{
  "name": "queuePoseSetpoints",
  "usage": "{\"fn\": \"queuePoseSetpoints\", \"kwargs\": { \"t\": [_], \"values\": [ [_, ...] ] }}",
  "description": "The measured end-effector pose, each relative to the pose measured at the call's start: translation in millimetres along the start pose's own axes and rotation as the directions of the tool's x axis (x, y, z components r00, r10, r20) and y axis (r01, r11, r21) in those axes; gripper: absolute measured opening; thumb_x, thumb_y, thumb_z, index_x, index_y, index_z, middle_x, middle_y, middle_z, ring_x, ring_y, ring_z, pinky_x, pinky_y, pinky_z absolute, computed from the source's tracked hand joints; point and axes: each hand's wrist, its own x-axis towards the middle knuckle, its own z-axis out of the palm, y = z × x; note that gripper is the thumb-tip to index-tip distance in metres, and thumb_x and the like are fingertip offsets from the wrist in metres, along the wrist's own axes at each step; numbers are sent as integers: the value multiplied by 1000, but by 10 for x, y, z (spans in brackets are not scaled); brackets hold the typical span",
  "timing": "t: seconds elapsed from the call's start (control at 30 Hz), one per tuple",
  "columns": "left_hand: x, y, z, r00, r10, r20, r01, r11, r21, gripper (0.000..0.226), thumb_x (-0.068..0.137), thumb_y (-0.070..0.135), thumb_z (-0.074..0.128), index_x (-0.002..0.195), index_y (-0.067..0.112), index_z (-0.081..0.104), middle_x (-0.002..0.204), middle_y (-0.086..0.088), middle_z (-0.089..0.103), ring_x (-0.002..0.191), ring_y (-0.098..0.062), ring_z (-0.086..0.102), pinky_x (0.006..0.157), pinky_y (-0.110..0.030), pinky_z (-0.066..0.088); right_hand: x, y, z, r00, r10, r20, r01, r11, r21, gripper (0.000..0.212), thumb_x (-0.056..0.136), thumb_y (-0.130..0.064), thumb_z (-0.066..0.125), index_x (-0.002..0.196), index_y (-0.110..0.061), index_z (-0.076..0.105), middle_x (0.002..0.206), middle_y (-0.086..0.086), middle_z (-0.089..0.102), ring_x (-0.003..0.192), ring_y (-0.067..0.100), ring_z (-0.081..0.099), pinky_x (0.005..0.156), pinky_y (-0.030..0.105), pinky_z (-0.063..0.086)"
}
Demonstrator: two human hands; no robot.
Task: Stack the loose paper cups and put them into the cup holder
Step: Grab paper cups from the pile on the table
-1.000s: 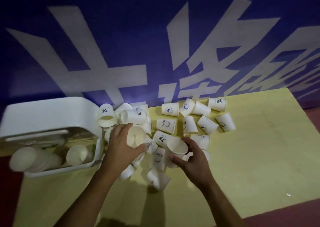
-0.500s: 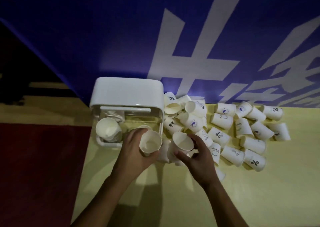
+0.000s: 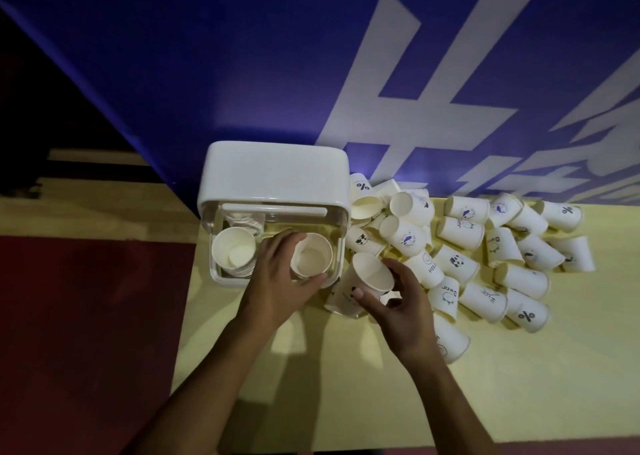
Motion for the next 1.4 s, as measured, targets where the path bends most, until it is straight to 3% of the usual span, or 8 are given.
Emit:
{"fn": "queuePoseSetpoints", "kwargs": {
  "t": [0.27,0.53,0.77,0.93,1.03,1.13,1.23,1.4],
  "values": [
    [109,-243,275,991,-53,123,42,995,92,72,72,34,90,134,12,60,134,-5,61,121,-29,54,102,-47,48,21,38,-171,1000,-7,7,7,1000,-26,53,76,-32,89,121,-39,61,114,-19,66,103,10,59,67,28,54],
    [129,-371,387,957,-215,195,198,975,103,75,70,29,92,137,22,57,132,-1,64,122,-24,56,98,-30,42,54,61,-159,998,-46,39,49,995,-87,61,77,-22,88,124,-41,54,119,-29,61,114,3,58,80,30,53],
    [96,-372,301,935,-273,226,287,958,-27,99,65,38,96,146,36,40,135,12,57,119,-8,54,99,-30,48,182,-173,244,979,-185,91,192,978,-76,68,72,-28,92,127,-29,53,123,-24,60,115,2,58,82,16,51],
    [-43,-301,104,915,-337,223,381,903,-199,67,92,14,74,151,24,44,140,5,57,127,-11,53,105,-30,45,285,-147,553,955,-250,161,272,954,-128,66,72,-25,91,120,-42,49,117,-27,59,110,-4,57,83,12,46],
    [-28,-186,73,902,-400,164,432,853,-293,37,107,20,50,144,22,54,132,12,59,116,13,54,101,-13,43,348,-55,654,953,-248,173,274,950,-151,64,71,-26,91,114,-48,48,114,-29,59,105,-5,57,83,15,47],
    [32,-117,121,902,-406,144,431,841,-327,33,110,26,43,138,22,60,123,19,61,106,25,51,87,3,35,395,65,744,952,-247,181,276,948,-158,64,71,-28,91,119,-39,50,114,-19,61,104,8,60,82,36,54],
    [64,-146,187,916,-368,161,400,877,-268,33,110,23,43,136,24,63,119,17,65,103,11,59,88,-6,43,434,114,792,954,-238,182,270,947,-174,65,70,-37,92,120,-33,51,111,-19,62,102,5,60,81,32,53],
    [28,-302,242,925,-335,178,369,905,-214,36,109,14,45,138,25,62,116,16,66,97,17,59,82,-8,44,508,248,846,952,-197,233,262,920,-291,72,75,-52,85,135,-26,55,129,-10,64,118,13,59,99,36,50]
  ]
}}
